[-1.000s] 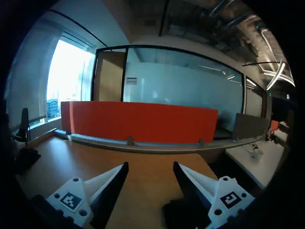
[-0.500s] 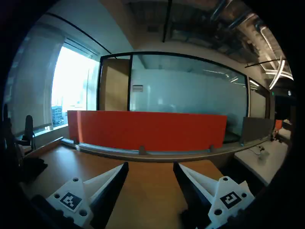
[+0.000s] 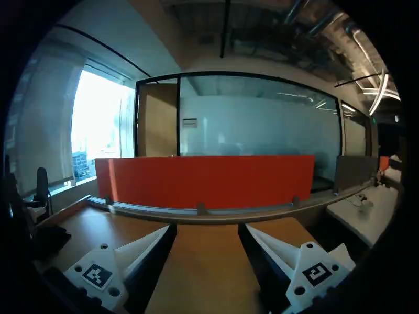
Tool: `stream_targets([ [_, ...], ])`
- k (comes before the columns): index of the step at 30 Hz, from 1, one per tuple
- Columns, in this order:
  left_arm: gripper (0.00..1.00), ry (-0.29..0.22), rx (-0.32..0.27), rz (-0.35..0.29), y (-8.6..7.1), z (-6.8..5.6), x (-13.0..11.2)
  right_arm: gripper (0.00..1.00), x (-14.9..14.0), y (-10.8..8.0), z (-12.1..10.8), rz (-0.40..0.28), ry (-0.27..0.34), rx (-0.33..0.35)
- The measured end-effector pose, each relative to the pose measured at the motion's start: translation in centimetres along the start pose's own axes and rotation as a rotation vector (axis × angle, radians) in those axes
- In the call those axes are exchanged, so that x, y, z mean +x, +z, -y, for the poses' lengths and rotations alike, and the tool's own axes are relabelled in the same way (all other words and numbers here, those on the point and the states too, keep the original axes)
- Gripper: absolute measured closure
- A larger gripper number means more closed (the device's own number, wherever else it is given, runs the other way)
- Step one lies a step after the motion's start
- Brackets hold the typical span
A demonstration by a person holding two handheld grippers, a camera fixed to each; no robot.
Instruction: Fold towel
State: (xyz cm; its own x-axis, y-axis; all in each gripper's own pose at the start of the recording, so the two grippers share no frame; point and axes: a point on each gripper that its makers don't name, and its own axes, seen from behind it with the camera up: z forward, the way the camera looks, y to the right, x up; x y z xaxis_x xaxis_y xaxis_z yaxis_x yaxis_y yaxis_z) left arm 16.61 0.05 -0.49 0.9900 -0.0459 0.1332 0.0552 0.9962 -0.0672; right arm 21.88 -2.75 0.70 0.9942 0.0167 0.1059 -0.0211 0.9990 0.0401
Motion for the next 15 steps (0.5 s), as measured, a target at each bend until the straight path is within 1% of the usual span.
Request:
stream_targets([
  [3,0.06,-0.004,-0.006,-0.006,0.0,-0.1,-0.1,0.09,0.0,-0.1,0.3,0.004,0.001,-0.009],
  [9,0.05,-0.013,0.009,-0.025,0.1,0.3,-0.4,0.1,0.3,-0.6,1.4,0.009,-0.003,-0.013],
  [12,0.05,-0.01,-0.001,-0.036,0.2,0.3,-0.7,0.1,0.7,-0.9,2.0,0.002,-0.007,-0.014],
  [15,0.06,-0.002,-0.002,-0.049,0.3,0.5,-1.0,0.1,0.7,-1.0,2.4,-0.005,-0.01,-0.018],
])
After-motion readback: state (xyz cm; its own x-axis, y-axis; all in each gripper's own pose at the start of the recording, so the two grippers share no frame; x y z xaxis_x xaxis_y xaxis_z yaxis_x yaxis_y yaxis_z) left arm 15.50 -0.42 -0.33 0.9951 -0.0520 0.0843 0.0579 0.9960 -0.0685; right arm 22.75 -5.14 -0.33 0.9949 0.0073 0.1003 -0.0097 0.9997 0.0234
